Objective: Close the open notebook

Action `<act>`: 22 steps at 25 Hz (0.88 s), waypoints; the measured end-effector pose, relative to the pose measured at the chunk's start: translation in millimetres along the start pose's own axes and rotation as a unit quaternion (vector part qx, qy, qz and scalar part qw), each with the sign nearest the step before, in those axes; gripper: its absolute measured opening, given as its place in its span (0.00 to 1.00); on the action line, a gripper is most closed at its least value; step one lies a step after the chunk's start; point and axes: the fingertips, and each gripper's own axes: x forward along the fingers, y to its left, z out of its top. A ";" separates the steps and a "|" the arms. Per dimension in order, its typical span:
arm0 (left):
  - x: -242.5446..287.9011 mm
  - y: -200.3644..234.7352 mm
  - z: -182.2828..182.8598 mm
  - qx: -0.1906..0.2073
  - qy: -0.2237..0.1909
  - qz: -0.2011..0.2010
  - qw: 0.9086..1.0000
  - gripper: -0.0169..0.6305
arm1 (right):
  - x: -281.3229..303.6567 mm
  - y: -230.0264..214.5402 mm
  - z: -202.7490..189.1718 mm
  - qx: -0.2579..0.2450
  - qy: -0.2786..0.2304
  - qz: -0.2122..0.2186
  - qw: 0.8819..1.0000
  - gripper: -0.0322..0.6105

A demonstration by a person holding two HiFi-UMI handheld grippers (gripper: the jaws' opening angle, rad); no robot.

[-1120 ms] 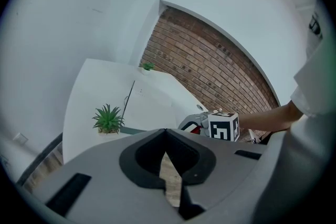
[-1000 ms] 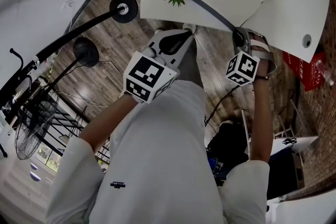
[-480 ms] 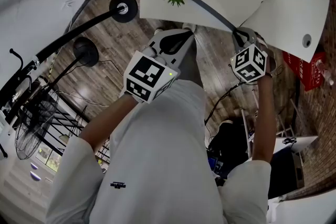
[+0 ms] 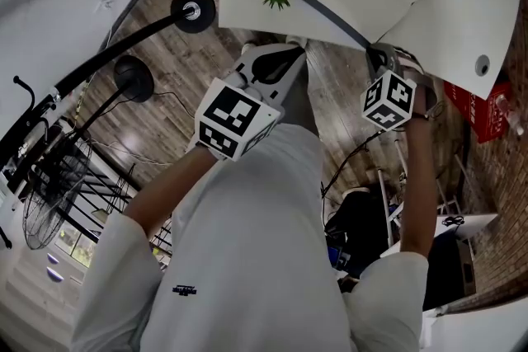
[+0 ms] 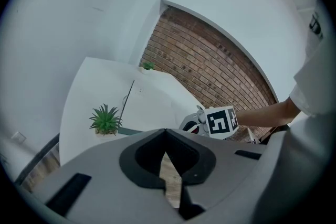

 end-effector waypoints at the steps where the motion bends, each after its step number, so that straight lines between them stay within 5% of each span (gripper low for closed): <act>1: 0.2 -0.7 0.6 0.001 -0.001 -0.001 1.000 0.04 | -0.2 0.0 -0.3 -0.005 0.001 -0.004 1.000 0.07; 8: -5.6 5.9 -0.2 -0.001 0.000 0.010 1.000 0.04 | -20.3 -7.7 6.0 0.053 -0.038 -0.013 0.998 0.06; 22: -6.1 -9.4 5.9 0.011 -0.003 -0.001 1.000 0.04 | -77.8 -35.0 19.8 0.073 -0.071 -0.101 0.990 0.06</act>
